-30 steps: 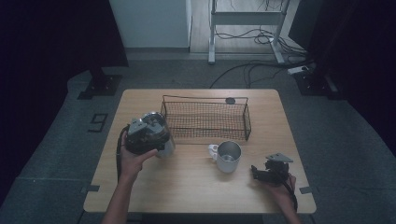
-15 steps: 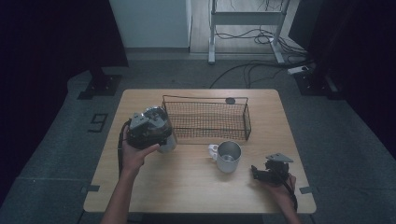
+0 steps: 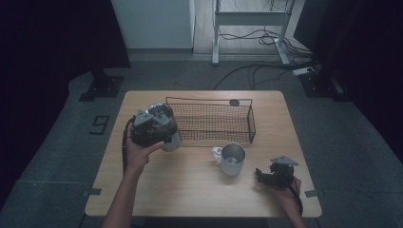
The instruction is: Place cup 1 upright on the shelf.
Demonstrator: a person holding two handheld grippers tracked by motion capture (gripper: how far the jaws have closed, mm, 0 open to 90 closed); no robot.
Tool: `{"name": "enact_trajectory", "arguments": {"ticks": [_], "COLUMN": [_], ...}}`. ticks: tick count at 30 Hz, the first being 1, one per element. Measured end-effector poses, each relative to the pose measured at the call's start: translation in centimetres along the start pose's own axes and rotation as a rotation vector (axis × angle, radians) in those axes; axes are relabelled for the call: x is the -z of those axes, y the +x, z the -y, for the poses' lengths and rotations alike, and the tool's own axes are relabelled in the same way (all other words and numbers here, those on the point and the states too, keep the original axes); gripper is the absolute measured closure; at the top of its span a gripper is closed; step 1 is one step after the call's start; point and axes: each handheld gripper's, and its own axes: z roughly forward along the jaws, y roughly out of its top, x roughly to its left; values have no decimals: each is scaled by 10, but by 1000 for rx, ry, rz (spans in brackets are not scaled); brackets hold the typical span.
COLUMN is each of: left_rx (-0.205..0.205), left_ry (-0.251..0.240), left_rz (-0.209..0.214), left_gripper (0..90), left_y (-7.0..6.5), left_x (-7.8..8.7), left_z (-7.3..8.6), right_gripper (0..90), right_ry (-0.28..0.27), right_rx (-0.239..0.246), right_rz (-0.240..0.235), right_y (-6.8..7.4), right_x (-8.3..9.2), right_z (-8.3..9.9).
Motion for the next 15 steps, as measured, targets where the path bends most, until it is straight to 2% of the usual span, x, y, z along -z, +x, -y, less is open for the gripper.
{"name": "enact_trajectory", "arguments": {"ticks": [9,15], "left_rx": [5,-11], "left_ry": [7,14], "left_rz": [-4,8], "left_gripper": [38,38], "left_y": [0,-2], "left_x": [-8,-14], "left_z": [-5,-11], "right_gripper": [92,95], "right_ry": [-1,-1], "right_rx": [1,3], "right_rz": [0,-1], "right_y": [0,0], "right_x": [0,0], "right_z": [0,0]}}
